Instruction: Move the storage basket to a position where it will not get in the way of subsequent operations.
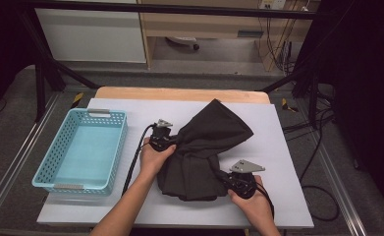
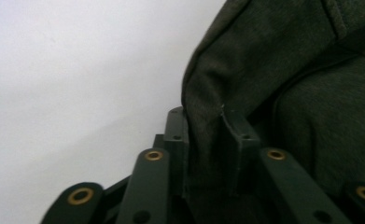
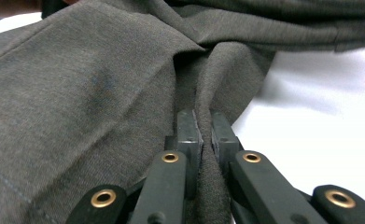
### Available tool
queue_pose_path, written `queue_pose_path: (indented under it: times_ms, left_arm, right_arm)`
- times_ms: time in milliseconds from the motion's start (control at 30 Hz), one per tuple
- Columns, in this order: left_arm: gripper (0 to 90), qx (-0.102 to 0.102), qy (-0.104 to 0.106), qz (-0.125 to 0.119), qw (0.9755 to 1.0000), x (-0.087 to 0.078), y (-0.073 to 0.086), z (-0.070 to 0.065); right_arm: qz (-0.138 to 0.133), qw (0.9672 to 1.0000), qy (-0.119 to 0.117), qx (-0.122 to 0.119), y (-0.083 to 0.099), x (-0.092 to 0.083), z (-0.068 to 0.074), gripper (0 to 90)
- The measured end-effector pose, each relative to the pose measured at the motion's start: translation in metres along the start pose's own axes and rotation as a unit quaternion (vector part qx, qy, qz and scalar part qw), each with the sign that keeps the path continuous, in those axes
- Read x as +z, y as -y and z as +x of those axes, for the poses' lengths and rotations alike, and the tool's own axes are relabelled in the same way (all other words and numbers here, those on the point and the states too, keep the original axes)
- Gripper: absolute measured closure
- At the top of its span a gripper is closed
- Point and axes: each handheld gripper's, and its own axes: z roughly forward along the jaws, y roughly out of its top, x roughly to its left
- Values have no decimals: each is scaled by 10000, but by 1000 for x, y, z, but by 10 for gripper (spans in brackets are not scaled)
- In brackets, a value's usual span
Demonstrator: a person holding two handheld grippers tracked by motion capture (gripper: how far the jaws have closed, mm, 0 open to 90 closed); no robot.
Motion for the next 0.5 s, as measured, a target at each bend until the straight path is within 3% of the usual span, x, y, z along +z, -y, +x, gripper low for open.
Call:
queue_pose_path:
  times_ms: [267, 500]
  left_arm:
    - [658, 345, -59, -512, 9981, -36, -7, -10]
    - [646, 838, 160, -501, 9951, -54, -7, -36]
  right_arm:
    - [-111, 9999, 14, -65, -1, 2, 1, 854]
    - [-120, 9999, 9, -69, -1, 4, 2, 853]
